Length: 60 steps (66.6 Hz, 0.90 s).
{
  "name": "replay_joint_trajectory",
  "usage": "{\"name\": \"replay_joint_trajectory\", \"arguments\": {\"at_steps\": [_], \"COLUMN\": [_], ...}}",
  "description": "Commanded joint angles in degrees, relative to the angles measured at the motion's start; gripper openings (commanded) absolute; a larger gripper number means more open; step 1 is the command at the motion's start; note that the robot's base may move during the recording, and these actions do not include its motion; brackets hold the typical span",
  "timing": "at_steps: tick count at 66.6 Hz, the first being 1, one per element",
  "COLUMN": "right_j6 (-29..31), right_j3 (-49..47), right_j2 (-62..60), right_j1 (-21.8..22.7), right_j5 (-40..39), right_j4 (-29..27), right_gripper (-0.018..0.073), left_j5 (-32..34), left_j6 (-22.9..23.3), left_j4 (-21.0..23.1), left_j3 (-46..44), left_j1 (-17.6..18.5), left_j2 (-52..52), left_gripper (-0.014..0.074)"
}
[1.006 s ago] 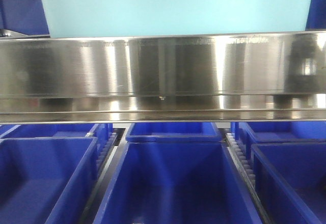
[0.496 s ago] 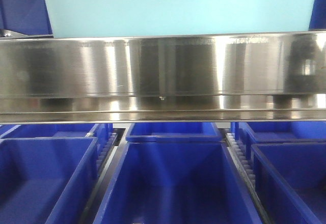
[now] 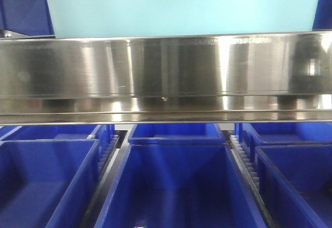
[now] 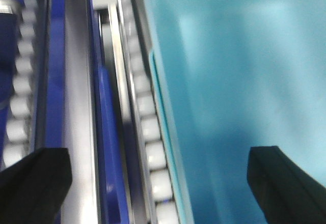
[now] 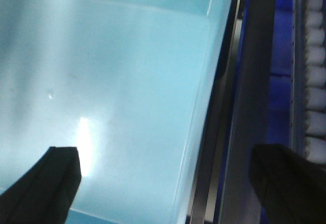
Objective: Move two blue bins to right shelf middle
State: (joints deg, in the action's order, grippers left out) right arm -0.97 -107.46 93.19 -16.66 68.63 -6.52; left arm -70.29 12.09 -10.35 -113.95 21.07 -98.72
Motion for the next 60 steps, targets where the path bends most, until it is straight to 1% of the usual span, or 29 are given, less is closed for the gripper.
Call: {"name": "replay_joint_trajectory", "arguments": {"at_steps": [1, 10, 15, 18, 26, 39, 44, 48, 52, 53, 54, 56, 58, 59, 60], "right_j6": [0.34, -0.08, -0.54, -0.69, -0.69, -0.69, -0.69, -0.69, -0.69, -0.69, -0.69, -0.69, -0.69, -0.69, -0.69], "right_j3": [-0.31, 2.43, 4.87, 5.98, 9.67, 14.7, 16.0, 16.52, 16.9, 16.9, 16.9, 16.9, 16.9, 16.9, 16.9], "right_j2": [0.8, 0.94, 0.83, 0.83, 0.83, 0.83, 0.83, 0.83, 0.83, 0.83, 0.83, 0.83, 0.83, 0.83, 0.83], "right_j1": [0.15, 0.15, 0.15, 0.15, -0.09, -0.12, -0.12, -0.12, -0.12, -0.12, -0.12, -0.12, -0.12, -0.12, -0.12], "right_j5": [1.34, 1.34, 1.34, 1.34, 0.94, -3.29, -4.46, -4.87, -5.41, -5.34, -5.47, -5.46, -5.69, -5.72, -5.71], "right_j4": [0.56, 0.56, 0.56, 0.56, -0.8, -2.9, -2.9, -2.9, -2.9, -2.9, -2.9, -2.9, -2.9, -2.9, -2.9], "right_gripper": [0.0547, 0.0547, 0.0547, 0.0547, 0.0547, 0.0547, 0.0515, 0.0454, 0.0357, 0.0313, 0.0297, 0.0232, 0.0147, 0.013, 0.008], "left_j5": [1.05, 2.02, 2.72, 3.19, 3.76, 4.16, 5.64, 6.26, 6.86, 6.86, 6.86, 6.86, 6.86, 6.86, 6.73], "left_j6": [-0.08, -0.08, -0.08, -0.08, -0.08, 0.03, 0.03, 0.03, 0.11, 0.11, 0.11, 0.11, 0.11, 0.11, 0.11], "left_j4": [0.95, 1.75, 4.18, 4.92, 5.46, 5.98, 6.54, 7.17, 7.4, 7.4, 7.4, 7.4, 7.4, 7.4, 7.4], "left_j3": [4.0, 8.62, 10.0, 10.55, 11.58, 14.19, 15.23, 15.61, 16.12, 16.12, 16.21, 16.35, 16.46, 16.59, 16.58], "left_j1": [0.22, 0.22, 0.22, 0.22, 0.22, 0.22, 0.22, 0.22, 0.22, 0.22, 0.22, 0.22, 0.22, 0.22, 0.22], "left_j2": [0.53, 0.53, 0.53, 0.53, 0.53, 0.53, 0.53, 0.53, 0.53, 0.53, 0.53, 0.53, 0.53, 0.53, 0.53], "left_gripper": [0.0599, 0.0599, 0.0599, 0.0599, 0.0599, 0.0598, 0.0575, 0.0524, 0.0429, 0.04, 0.0369, 0.0302, 0.023, 0.0193, 0.0137]}}
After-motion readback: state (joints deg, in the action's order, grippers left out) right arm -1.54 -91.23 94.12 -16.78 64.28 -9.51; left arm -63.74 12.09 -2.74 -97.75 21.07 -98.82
